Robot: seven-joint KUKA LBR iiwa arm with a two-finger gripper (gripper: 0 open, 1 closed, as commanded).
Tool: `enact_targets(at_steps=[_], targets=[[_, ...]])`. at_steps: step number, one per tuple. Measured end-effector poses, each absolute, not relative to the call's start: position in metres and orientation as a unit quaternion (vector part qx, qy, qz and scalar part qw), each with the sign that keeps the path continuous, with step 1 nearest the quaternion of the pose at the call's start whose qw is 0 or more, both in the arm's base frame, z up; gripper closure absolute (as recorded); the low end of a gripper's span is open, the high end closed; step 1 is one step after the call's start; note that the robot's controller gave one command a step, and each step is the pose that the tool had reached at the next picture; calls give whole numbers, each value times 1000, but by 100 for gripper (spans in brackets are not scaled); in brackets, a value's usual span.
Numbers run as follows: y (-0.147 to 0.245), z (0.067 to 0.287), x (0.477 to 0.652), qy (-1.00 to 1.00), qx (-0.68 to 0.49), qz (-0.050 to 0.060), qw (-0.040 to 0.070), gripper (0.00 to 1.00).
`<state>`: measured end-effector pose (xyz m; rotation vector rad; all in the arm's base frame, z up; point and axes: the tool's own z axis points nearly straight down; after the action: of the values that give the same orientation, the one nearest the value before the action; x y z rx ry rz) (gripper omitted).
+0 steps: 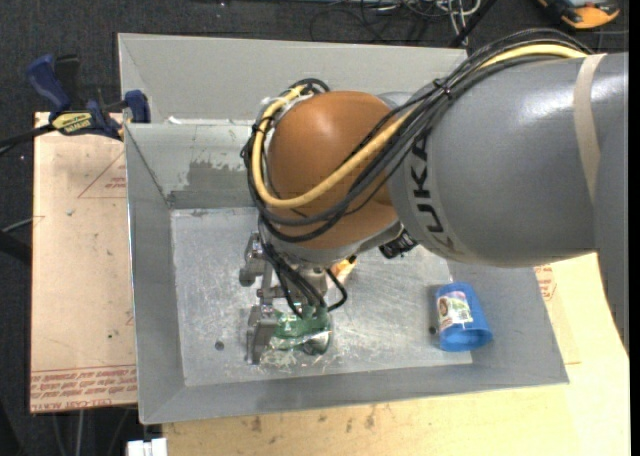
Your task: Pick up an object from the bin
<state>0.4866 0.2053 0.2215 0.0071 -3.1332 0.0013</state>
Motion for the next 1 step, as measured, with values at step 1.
enact_targets(at_steps=[1], targets=[[204, 226, 489, -1000, 0, 0, 0, 0]])
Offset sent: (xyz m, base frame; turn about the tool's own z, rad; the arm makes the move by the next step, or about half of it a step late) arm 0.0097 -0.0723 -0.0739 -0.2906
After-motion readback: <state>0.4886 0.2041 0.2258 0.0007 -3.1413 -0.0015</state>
